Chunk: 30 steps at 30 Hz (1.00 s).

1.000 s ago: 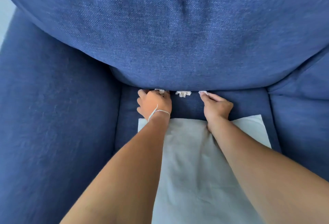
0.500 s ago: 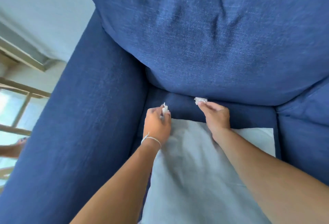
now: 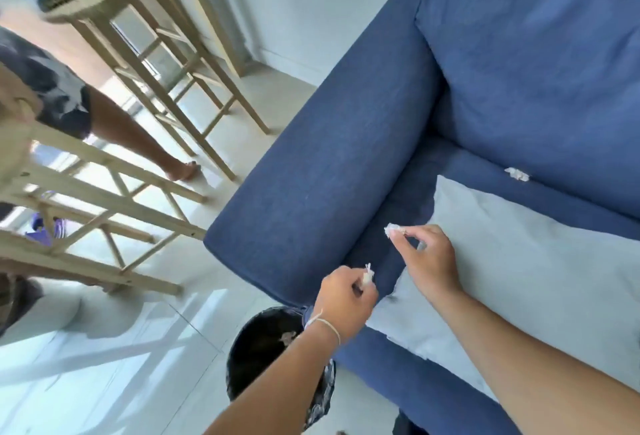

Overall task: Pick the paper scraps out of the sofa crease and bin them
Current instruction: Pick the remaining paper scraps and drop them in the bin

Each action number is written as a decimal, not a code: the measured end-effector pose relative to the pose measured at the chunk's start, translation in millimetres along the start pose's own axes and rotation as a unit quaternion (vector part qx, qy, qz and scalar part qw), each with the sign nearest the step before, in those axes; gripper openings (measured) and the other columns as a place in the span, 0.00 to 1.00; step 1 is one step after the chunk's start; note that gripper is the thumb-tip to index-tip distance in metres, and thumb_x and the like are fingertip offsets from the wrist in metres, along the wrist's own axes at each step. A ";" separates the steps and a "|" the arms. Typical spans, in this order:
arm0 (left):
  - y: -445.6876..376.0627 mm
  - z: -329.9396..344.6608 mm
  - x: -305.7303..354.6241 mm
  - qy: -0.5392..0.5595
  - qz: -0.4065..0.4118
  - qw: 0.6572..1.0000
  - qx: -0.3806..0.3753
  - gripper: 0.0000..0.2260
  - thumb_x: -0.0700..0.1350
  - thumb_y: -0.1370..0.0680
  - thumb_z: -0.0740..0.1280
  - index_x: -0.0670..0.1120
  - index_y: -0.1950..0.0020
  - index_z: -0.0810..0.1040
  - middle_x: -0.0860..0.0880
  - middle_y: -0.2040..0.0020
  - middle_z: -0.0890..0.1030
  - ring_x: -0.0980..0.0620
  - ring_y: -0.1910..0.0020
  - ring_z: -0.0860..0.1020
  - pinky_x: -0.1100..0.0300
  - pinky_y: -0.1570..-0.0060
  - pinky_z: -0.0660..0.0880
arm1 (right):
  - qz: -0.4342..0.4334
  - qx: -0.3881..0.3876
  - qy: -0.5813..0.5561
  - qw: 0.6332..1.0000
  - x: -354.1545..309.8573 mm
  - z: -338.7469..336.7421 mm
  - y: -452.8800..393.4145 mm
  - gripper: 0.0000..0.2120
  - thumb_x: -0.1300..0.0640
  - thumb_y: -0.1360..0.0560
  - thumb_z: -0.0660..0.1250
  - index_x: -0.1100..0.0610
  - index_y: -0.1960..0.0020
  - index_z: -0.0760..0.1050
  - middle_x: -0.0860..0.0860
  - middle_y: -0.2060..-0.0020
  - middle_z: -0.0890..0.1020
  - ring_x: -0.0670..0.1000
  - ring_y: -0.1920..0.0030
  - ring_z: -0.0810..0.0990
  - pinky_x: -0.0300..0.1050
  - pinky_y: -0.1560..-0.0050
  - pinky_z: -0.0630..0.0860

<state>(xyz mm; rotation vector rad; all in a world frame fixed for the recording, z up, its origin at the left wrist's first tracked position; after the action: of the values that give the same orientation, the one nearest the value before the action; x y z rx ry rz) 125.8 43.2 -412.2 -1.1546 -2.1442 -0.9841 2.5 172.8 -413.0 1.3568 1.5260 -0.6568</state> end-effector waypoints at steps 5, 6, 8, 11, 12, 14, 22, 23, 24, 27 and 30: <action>99.2 -25.4 -98.6 0.027 -0.083 0.996 -0.013 0.09 0.54 0.26 0.60 0.51 0.52 0.74 0.55 0.70 0.76 0.57 0.68 0.71 0.64 0.63 0.70 | -0.003 -0.096 0.075 0.993 5.5 49.4 90.3 0.03 0.49 0.29 0.75 0.40 0.59 0.84 0.41 0.57 0.80 0.39 0.51 0.78 0.35 0.49 0.73; 111.9 -33.9 -114.0 0.031 -0.115 0.993 0.003 0.11 0.56 0.26 0.60 0.55 0.46 0.74 0.58 0.67 0.79 0.59 0.66 0.75 0.67 0.59 0.71 | -0.014 -0.109 0.095 0.989 6.5 57.3 103.5 0.01 0.47 0.29 0.75 0.43 0.58 0.84 0.41 0.57 0.80 0.40 0.51 0.78 0.37 0.48 0.74; 138.7 -52.2 -144.0 0.030 -0.172 0.984 0.038 0.13 0.56 0.25 0.64 0.59 0.41 0.73 0.61 0.64 0.79 0.62 0.62 0.77 0.64 0.56 0.71 | -0.036 -0.145 0.136 0.979 4.2 79.9 131.3 0.05 0.46 0.30 0.75 0.46 0.60 0.84 0.43 0.57 0.80 0.43 0.50 0.78 0.40 0.45 0.73; 164.6 -74.6 -173.1 0.003 -0.213 0.974 0.074 0.09 0.60 0.26 0.65 0.57 0.51 0.73 0.59 0.64 0.79 0.61 0.64 0.77 0.62 0.63 0.71 | -0.049 -0.197 0.177 0.963 -2.0 109.3 165.0 0.07 0.44 0.30 0.76 0.47 0.60 0.83 0.47 0.55 0.81 0.48 0.48 0.77 0.44 0.44 0.73; 172.4 -81.1 -179.9 -0.003 -0.217 0.973 0.079 0.10 0.62 0.26 0.64 0.56 0.54 0.74 0.59 0.65 0.80 0.60 0.64 0.77 0.61 0.64 0.72 | -0.051 -0.208 0.188 0.959 -3.3 118.6 175.4 0.08 0.44 0.30 0.76 0.48 0.59 0.84 0.48 0.55 0.80 0.49 0.47 0.77 0.44 0.44 0.73; 183.0 -90.8 -190.0 -0.009 -0.207 0.975 0.084 0.11 0.63 0.26 0.63 0.57 0.55 0.75 0.59 0.63 0.80 0.57 0.62 0.78 0.60 0.61 0.74 | -0.059 -0.220 0.203 0.952 -8.1 135.2 192.0 0.11 0.44 0.30 0.75 0.52 0.57 0.86 0.50 0.55 0.80 0.52 0.47 0.77 0.44 0.46 0.73; 188.2 -89.3 -202.9 -0.033 -0.213 0.972 0.089 0.16 0.58 0.22 0.64 0.54 0.38 0.80 0.50 0.40 0.76 0.46 0.44 0.79 0.51 0.41 0.76 | -0.077 -0.248 0.248 0.933 -18.4 174.3 221.7 0.11 0.45 0.28 0.74 0.53 0.55 0.86 0.53 0.53 0.81 0.53 0.46 0.76 0.42 0.49 0.71; 187.4 -87.9 -203.2 -0.032 -0.216 0.972 0.083 0.18 0.58 0.22 0.64 0.53 0.35 0.78 0.50 0.38 0.75 0.45 0.41 0.78 0.50 0.39 0.76 | -0.078 -0.243 0.250 0.934 -18.3 176.1 222.1 0.11 0.45 0.28 0.74 0.52 0.55 0.86 0.53 0.53 0.80 0.53 0.46 0.75 0.42 0.50 0.71; 187.2 -86.7 -203.9 -0.034 -0.217 0.973 0.075 0.20 0.58 0.22 0.63 0.53 0.31 0.75 0.49 0.35 0.74 0.44 0.39 0.77 0.49 0.37 0.75 | -0.079 -0.242 0.254 0.933 -17.3 177.2 222.0 0.11 0.44 0.28 0.74 0.52 0.54 0.86 0.53 0.53 0.80 0.52 0.46 0.75 0.42 0.50 0.71; 190.2 -84.6 -207.1 -0.041 -0.217 0.974 0.057 0.25 0.55 0.21 0.63 0.52 0.25 0.67 0.47 0.31 0.70 0.42 0.34 0.74 0.47 0.34 0.73 | -0.078 -0.244 0.269 0.929 -11.0 176.9 220.3 0.11 0.43 0.28 0.73 0.50 0.54 0.86 0.53 0.52 0.79 0.53 0.46 0.75 0.46 0.47 0.74; 195.9 -85.1 -212.6 -0.043 -0.226 0.972 0.047 0.27 0.54 0.21 0.62 0.51 0.23 0.62 0.45 0.29 0.68 0.41 0.35 0.75 0.46 0.36 0.74 | -0.068 -0.244 0.262 0.931 -4.4 175.5 220.1 0.11 0.43 0.28 0.73 0.49 0.56 0.86 0.52 0.52 0.78 0.52 0.46 0.75 0.47 0.48 0.74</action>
<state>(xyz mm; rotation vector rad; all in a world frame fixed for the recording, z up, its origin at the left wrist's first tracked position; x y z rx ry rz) 409.6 -53.7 -441.8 -0.6825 -2.5586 -1.0168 264.0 71.1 -436.1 1.0864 2.0522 0.0390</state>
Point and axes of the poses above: each hand's wrist, its own y-axis away from the middle knuckle, its own z-axis out of the palm, x = y × z, the point moved 1 cm from there along -y, towards the middle knuckle
